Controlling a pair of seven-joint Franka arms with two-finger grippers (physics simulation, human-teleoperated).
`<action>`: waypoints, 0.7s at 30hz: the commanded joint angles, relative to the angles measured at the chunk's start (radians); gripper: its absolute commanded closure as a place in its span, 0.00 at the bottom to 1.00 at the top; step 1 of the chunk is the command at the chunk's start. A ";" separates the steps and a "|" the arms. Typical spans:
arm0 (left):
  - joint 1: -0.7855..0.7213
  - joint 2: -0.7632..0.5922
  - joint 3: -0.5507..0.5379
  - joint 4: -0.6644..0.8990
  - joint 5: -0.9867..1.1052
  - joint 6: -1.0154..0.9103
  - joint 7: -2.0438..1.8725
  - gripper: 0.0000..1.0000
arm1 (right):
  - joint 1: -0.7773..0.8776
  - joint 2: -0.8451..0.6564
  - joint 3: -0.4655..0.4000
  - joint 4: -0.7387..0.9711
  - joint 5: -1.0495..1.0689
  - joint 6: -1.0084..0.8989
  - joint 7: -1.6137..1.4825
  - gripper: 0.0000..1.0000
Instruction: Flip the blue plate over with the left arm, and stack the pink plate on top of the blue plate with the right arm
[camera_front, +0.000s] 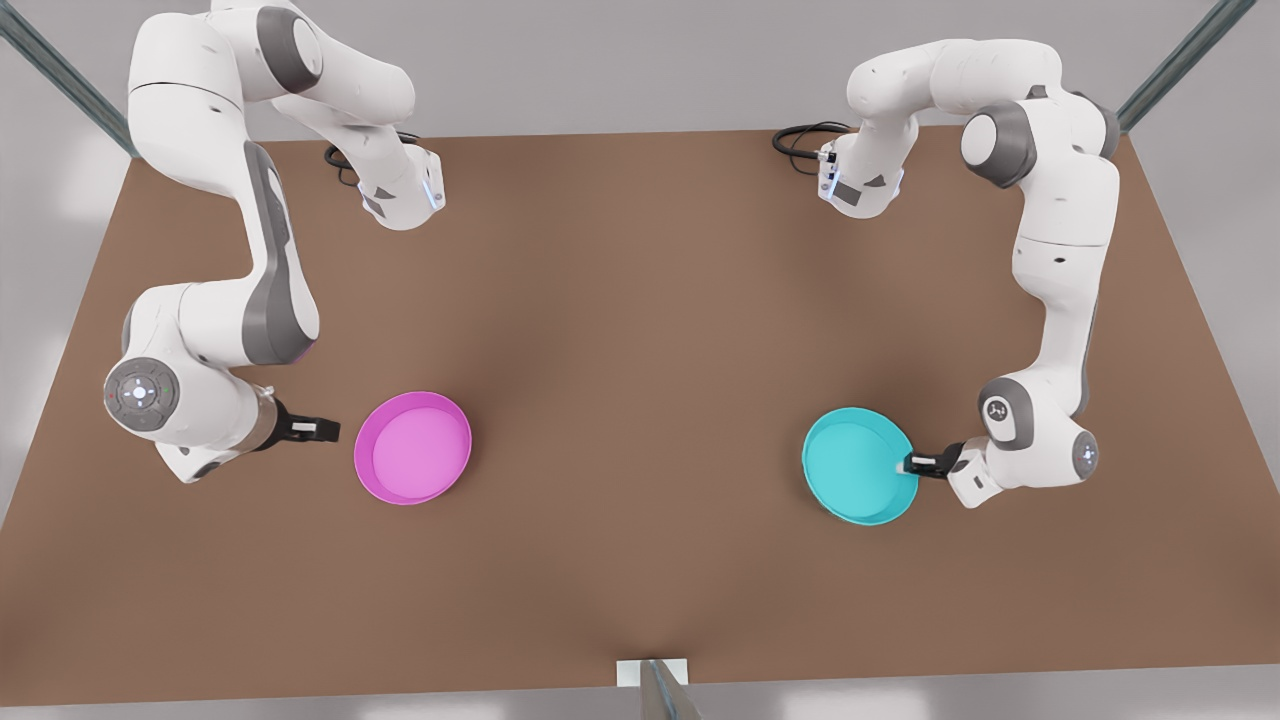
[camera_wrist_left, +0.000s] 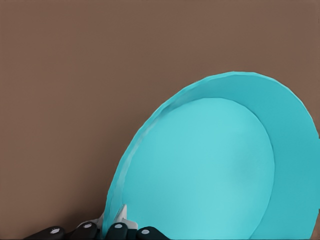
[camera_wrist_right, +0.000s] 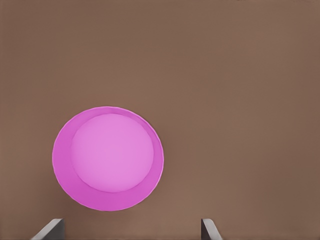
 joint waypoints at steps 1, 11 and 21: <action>0.000 0.000 0.000 0.001 -0.077 -0.004 0.001 0.73 | 0.000 0.000 0.000 0.000 0.000 0.000 0.000 0.00; 0.000 -0.011 0.002 0.016 -0.077 -0.045 -0.011 0.73 | -0.002 0.000 0.000 0.002 0.002 0.000 -0.003 0.00; -0.014 -0.039 0.002 0.047 -0.068 -0.064 -0.011 0.79 | 0.003 -0.002 0.000 0.008 0.003 -0.002 -0.005 0.00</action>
